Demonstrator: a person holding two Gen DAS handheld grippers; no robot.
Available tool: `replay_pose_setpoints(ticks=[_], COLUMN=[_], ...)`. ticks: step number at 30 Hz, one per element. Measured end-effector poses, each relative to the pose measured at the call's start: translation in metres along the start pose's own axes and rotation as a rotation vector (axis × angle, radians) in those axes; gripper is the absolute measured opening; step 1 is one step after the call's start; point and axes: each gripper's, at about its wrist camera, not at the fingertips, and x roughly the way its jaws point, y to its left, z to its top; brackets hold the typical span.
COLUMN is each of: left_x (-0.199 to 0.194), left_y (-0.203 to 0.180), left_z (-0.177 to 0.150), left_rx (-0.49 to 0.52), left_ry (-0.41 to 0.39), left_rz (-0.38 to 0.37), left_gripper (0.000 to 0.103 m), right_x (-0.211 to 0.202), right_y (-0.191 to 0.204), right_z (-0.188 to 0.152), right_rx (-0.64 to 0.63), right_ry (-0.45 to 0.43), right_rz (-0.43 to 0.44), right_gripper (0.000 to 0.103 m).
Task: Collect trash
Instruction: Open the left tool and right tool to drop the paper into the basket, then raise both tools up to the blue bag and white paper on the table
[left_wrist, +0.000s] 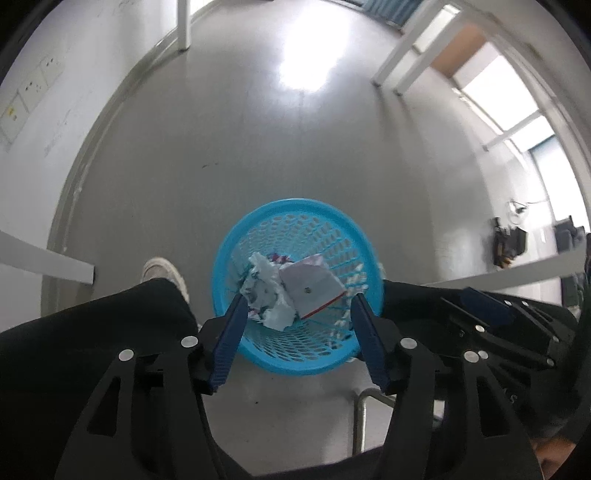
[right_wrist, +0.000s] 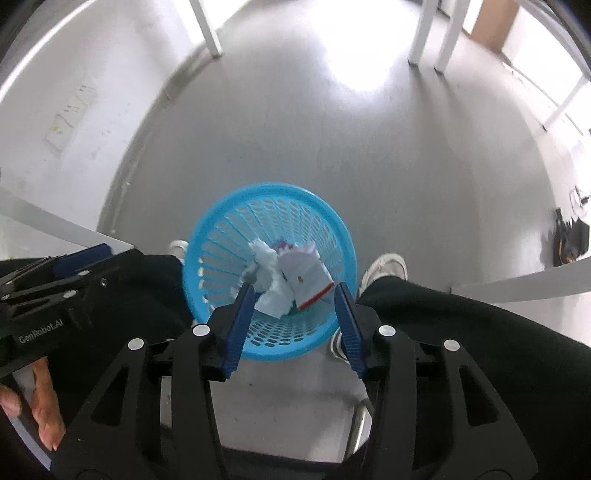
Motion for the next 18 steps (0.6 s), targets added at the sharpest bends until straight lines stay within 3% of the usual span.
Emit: replay_pose_setpoints(ticks=[4, 10, 18], left_x=[-0.032, -0.061, -0.109], left_y=[-0.012, -0.024, -0.031], left_z=[-0.013, -0.034, -0.064], left_rx=[0.075, 0.116, 0.145], left_ry=[-0.081, -0.102, -0.177], left_rz=[-0.022, -0.002, -0.029], left_gripper=[0.065, 0.067, 0.080], right_x=[-0.032, -0.070, -0.118], right_y=[0.002, 0.003, -0.003], right_z=[-0.014, -0.035, -0.063], right_rx=[-0.030, -0.044, -0.021], right_ry=[-0.076, -0.135, -0.215], right_rz=[-0.012, 0.018, 0.062], right_gripper=[0.048, 0.054, 0.058])
